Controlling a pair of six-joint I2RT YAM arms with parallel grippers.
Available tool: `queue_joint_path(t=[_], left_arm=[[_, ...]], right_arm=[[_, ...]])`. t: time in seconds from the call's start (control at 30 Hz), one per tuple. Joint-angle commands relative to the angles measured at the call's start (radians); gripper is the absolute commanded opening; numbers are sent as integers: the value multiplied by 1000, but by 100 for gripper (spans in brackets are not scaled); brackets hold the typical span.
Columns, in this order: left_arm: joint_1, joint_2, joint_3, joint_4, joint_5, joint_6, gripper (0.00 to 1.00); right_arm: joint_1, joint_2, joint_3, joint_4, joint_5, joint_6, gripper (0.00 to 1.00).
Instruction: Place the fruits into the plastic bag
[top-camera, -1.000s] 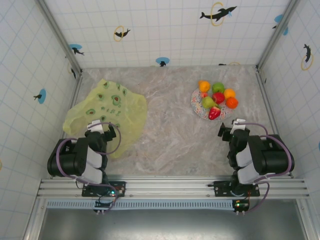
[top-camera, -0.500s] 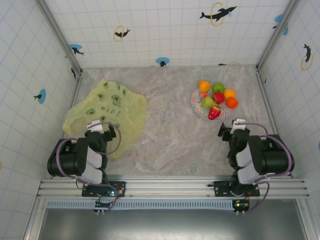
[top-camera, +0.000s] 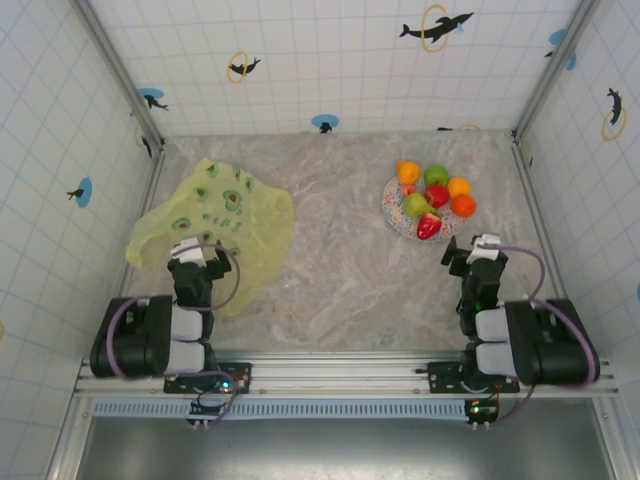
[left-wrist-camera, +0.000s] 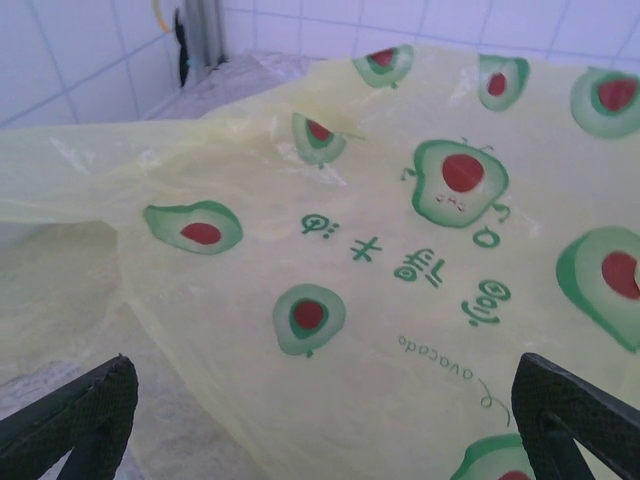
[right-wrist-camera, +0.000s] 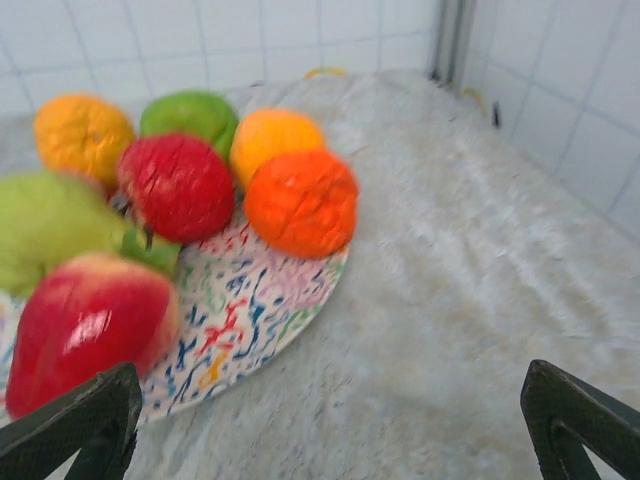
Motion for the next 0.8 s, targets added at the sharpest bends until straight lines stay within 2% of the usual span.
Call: queue_joint_path(t=[0.0,0.1,0.23,0.3,0.4,0.5,0.63,0.77], left_arm=[[7,-122,63,-281,-94,-139,98],[6,-241,103,-443,-86,-315,98],[6,-345,218,-773,-62,-543,98],[7,-363,271,-915,13,-571,98],[3,-388,312,-1116,124,-584,98],[0,-440,322,-1320,99,-594,98],[-8,-519,244,-1349,216,-637,98],[-62,-489,203,-1257,394,-676,97]], right_arm=[[-19,-138,51,-232,107,103,100],[-28,-255,111,-357,121,157,100],[-20,-355,186,-454,-3,226,100],[9,-369,229,-509,-31,266,100],[104,-342,304,-599,-47,278,100],[218,-288,366,-663,-32,248,100],[314,-204,389,-638,-10,257,100],[345,-111,424,-612,-42,293,100]])
